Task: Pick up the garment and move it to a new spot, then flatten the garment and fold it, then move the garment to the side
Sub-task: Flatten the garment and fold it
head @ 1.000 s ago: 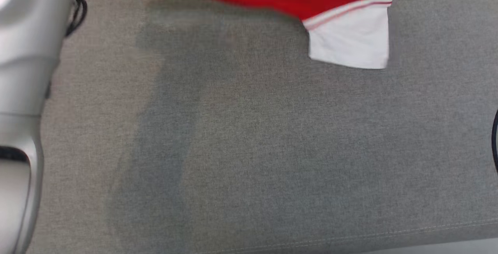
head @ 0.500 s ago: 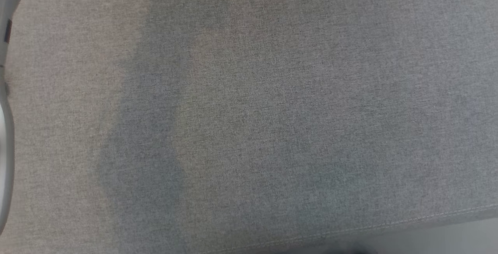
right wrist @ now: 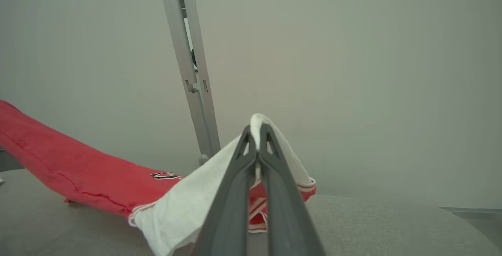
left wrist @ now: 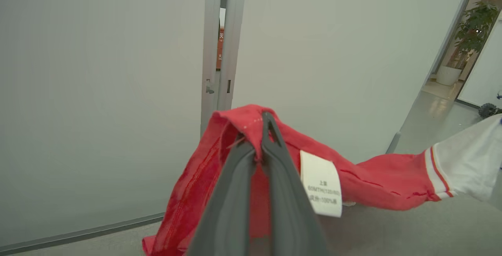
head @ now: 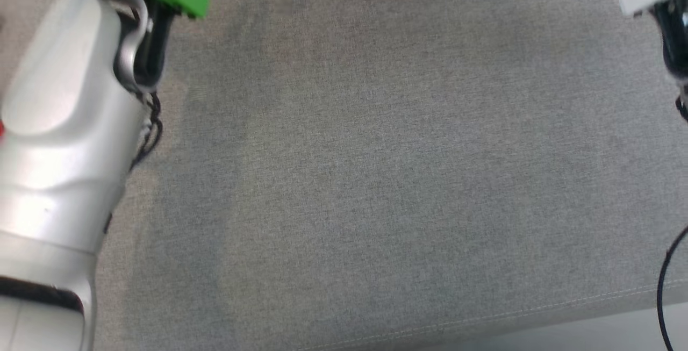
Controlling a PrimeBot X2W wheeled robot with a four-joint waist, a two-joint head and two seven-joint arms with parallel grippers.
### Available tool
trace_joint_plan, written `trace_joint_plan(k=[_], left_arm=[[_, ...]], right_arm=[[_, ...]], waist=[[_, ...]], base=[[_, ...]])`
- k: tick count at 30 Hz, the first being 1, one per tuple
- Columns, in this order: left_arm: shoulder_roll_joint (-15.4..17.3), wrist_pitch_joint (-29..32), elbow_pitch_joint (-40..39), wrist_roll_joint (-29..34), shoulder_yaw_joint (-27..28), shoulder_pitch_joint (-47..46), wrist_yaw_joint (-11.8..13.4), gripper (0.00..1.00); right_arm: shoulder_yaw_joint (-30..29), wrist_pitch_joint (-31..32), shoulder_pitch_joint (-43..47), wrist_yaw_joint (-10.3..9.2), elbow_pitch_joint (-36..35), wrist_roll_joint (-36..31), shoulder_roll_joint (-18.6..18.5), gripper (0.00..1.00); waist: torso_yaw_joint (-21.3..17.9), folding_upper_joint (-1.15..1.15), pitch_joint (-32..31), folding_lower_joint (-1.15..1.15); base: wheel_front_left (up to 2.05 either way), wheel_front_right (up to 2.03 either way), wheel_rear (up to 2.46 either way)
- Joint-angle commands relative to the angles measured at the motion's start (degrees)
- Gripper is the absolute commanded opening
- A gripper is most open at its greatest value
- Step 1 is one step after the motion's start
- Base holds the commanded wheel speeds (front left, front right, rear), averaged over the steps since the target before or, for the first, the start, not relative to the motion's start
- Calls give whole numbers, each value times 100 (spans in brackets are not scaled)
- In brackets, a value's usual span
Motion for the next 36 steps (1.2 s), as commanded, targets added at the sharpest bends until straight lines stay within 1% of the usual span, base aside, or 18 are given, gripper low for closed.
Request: trace_joint_plan(k=[1, 4, 5, 7, 10, 13, 15, 17, 21, 23, 27, 32, 36], left_arm=[[-36, -15, -187, 105, 84, 413, 73, 0], [-118, -15, -874, 322, 366, 1464, 263, 0], [-165, -15, -1191, 415, 506, 2034, 363, 0], [-206, -15, -1483, 485, 639, 2615, 436, 0], [-207, -11, -1817, 744, 758, 3430, 541, 0], [-257, -11, -2049, 843, 858, 4123, 599, 0], [-311, -11, -2119, 836, 929, 4501, 593, 0], [-311, -11, -2137, 874, 1012, 4779, 601, 0], [-439, -11, -2191, 856, 1233, 5336, 563, 0], [-474, -11, -2183, 896, 1257, 5560, 524, 0], [-595, -12, -2232, 940, 1416, 5959, 499, 0], [-626, -12, -2201, 1018, 1597, 6353, 481, 0], [-582, -12, -2180, 1081, 1686, 6533, 428, 0]], right_arm=[[-67, -20, 351, -11, -153, 59, -83, 0], [-330, 1, 1420, -10, -633, 123, -180, 0], [-500, 55, 1990, -10, -863, 133, -199, 0], [-684, 142, 2595, -10, -1143, 71, -176, 0], [-1020, 315, 3469, -10, -1523, -39, -63, 0], [-1385, 515, 4220, -10, -1854, -135, 131, 0], [-1599, 650, 4677, -10, -2057, -218, 295, 0], [-1776, 774, 5055, -10, -2250, -319, 445, 0], [-2164, 1068, 5865, -10, -2661, -549, 835, 0], [-2324, 1228, 6233, -10, -2868, -626, 1039, 0], [-2474, 1539, 6925, -10, -3285, -849, 1397, 0], [-2748, 1760, 7562, -10, -3635, -1156, 1762, 0], [-2869, 1964, 7893, -10, -3848, -1247, 1952, 0]], waist=[[1, 0, -294, 0], [55, 0, -480, 0], [87, 0, -572, 0], [106, 0, -656, 0], [133, 0, -786, 0], [156, 0, -912, 0], [184, 0, -997, 0], [201, 0, -1065, 0], [235, 0, -1217, 0], [262, 0, -1291, 0], [285, 0, -1394, 0], [298, 0, -1482, 0], [317, 0, -1523, 0]], base=[[0, 0, 0], [0, 0, 0], [0, 0, 0], [0, 0, 0], [0, 0, 0], [0, 0, 0], [0, 0, 0], [0, 0, 0], [0, 0, 0], [0, 0, 0], [0, 0, 0], [0, 0, 0], [0, 0, 0]])
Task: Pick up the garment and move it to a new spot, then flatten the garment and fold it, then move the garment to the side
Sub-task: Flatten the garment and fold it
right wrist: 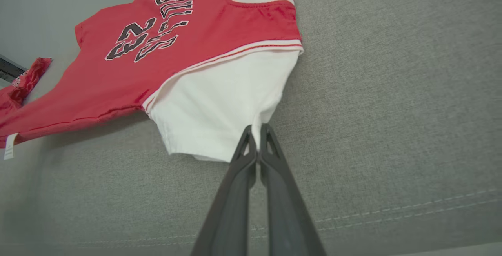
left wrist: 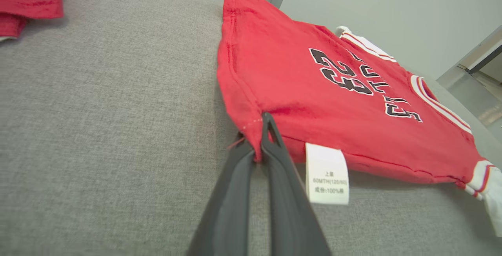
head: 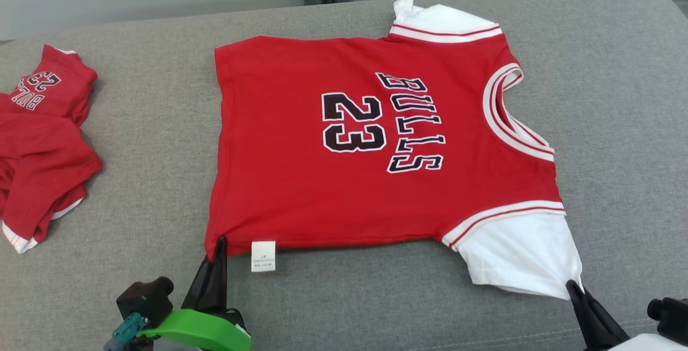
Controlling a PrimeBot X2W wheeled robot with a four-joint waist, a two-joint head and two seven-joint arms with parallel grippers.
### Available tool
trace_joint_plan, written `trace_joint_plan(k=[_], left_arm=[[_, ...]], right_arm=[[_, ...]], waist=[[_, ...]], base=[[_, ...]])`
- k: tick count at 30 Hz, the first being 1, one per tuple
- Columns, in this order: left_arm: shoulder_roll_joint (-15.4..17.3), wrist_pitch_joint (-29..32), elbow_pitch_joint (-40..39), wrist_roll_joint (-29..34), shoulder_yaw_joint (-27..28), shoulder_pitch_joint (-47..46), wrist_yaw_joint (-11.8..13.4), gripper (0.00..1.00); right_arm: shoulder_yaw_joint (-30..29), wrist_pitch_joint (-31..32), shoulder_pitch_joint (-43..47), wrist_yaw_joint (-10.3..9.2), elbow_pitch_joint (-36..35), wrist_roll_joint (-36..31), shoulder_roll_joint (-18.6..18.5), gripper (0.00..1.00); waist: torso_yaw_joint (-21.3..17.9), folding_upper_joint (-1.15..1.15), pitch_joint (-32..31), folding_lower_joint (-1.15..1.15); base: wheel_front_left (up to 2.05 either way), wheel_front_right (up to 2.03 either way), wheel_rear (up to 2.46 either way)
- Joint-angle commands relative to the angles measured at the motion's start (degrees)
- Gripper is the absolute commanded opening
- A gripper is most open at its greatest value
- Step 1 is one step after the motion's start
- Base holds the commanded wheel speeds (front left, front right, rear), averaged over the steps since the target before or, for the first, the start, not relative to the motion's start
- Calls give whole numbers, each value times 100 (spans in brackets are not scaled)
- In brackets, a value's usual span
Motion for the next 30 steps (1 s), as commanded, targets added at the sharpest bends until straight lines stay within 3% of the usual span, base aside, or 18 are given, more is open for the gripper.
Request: trace_joint_plan(k=[1, 12, 30], left_arm=[[57, -3, -3, 65, 61, 127, -30, 0], [-83, -3, 197, 55, 20, 120, -95, 0], [-254, 127, 322, -69, -148, -699, -217, 0]], right_arm=[[-46, 60, 111, -9, -80, -50, 58, 0], [-142, 159, -247, -9, -120, -121, 93, 0], [157, 268, -2575, -9, 965, -92, -614, 0]], waist=[[12, 0, -10, 0], [72, 0, -25, 0], [247, 0, 220, 0]], base=[[0, 0, 0], [0, 0, 0], [0, 0, 0]])
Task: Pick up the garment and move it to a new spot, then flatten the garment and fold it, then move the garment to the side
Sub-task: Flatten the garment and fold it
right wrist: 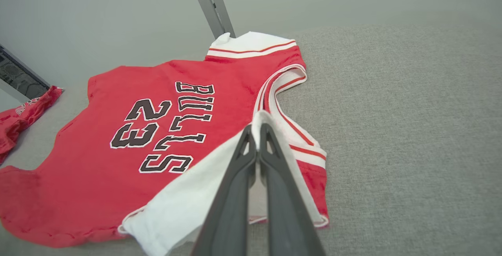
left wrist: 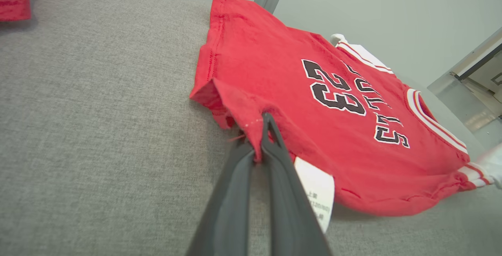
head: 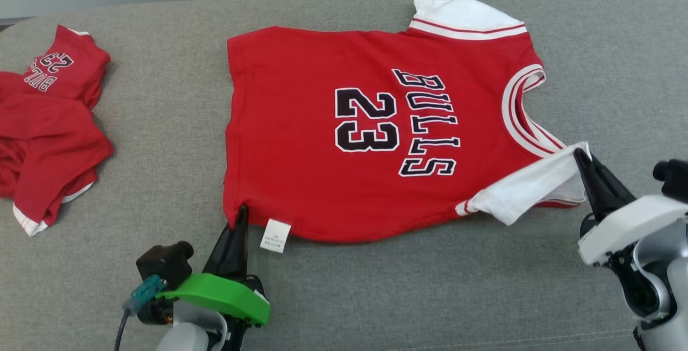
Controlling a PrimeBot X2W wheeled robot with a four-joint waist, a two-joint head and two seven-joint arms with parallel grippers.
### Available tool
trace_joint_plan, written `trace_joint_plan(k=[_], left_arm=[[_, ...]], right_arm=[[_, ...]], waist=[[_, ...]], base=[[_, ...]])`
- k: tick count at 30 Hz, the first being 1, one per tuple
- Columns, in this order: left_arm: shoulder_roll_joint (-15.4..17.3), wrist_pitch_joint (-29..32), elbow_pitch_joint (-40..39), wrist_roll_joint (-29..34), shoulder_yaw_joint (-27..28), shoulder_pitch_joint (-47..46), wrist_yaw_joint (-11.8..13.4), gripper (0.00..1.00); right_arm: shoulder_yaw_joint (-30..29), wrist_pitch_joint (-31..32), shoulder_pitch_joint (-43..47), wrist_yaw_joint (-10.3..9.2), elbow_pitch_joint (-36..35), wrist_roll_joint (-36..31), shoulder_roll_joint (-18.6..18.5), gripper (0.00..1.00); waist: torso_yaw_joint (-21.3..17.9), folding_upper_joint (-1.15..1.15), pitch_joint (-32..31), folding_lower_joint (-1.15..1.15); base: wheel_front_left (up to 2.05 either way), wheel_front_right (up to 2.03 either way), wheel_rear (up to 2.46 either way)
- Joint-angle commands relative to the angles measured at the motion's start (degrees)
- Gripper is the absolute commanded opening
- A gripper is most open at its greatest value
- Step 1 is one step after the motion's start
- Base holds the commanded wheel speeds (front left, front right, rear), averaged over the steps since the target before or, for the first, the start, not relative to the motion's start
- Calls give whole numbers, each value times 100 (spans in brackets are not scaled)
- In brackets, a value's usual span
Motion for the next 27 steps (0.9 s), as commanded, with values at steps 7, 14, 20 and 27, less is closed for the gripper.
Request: trace_joint_plan(k=[7, 14, 20, 27], left_arm=[[-46, 88, 46, -20, -9, -450, 65, 0], [-44, 194, 99, 27, -59, -789, 98, 0], [-45, 268, 206, 91, -118, -1097, 115, 7], [-28, 87, 631, 214, -113, -1506, 132, 100]], right_arm=[[273, -29, -1040, -9, 976, -3, -194, 0], [453, -219, -1862, -9, 1926, 64, -261, 0], [654, -446, -2465, -9, 2710, 119, -201, 0], [913, -1183, -2908, -9, 3486, 275, -153, 100]], waist=[[78, 0, 196, 0], [125, 0, 297, 0], [128, 0, 406, 0], [111, 0, 427, 0]], base=[[0, 0, 0], [0, 0, 0], [0, 0, 0], [0, 0, 0]])
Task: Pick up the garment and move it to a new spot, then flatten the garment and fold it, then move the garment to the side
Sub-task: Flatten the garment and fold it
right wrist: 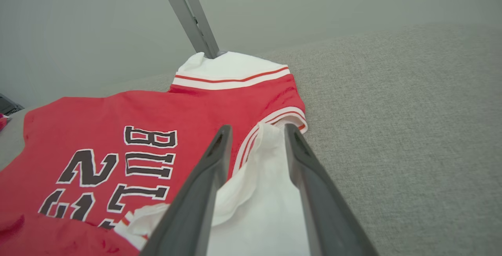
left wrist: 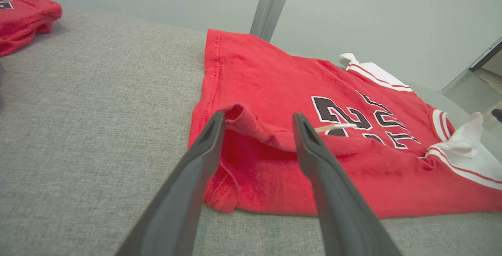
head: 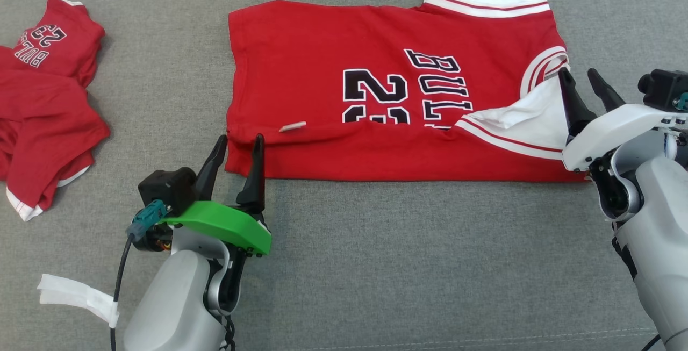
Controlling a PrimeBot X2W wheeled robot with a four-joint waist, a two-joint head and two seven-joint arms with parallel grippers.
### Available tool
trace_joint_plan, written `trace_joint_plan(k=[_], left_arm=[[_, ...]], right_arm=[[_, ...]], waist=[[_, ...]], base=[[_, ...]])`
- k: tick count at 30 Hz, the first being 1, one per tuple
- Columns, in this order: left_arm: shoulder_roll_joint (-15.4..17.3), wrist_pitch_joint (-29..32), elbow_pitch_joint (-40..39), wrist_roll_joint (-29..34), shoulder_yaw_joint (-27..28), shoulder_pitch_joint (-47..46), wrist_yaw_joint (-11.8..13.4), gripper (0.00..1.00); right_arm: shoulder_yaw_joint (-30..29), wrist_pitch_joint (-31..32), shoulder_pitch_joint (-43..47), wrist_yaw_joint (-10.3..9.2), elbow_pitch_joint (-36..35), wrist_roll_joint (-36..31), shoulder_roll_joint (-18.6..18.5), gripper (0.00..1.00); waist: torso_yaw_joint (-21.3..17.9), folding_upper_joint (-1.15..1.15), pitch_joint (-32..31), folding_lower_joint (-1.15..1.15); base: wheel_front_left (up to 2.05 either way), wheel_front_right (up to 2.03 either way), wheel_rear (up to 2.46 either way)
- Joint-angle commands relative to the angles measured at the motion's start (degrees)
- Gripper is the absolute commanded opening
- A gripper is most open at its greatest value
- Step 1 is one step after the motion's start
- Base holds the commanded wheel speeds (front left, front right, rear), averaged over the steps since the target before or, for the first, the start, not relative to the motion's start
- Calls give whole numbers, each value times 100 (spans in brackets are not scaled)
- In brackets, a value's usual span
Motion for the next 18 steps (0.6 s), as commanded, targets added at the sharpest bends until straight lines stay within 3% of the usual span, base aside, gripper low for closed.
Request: trace_joint_plan(k=[1, 11, 18], left_arm=[[20, -70, 62, 18, 41, -80, 33, 100], [197, -205, 527, 396, -88, 212, 57, 100], [277, -246, 969, 747, -163, -26, 157, 100]], right_arm=[[66, -161, 6, -9, 80, 63, -62, 100], [631, -632, 716, -9, 170, 310, -480, 100], [859, -726, 998, -9, 140, 449, -462, 100]], waist=[[-18, 0, -39, 0], [-216, 0, -267, 0], [-413, 0, -179, 0]], base=[[0, 0, 0], [0, 0, 0], [0, 0, 0]])
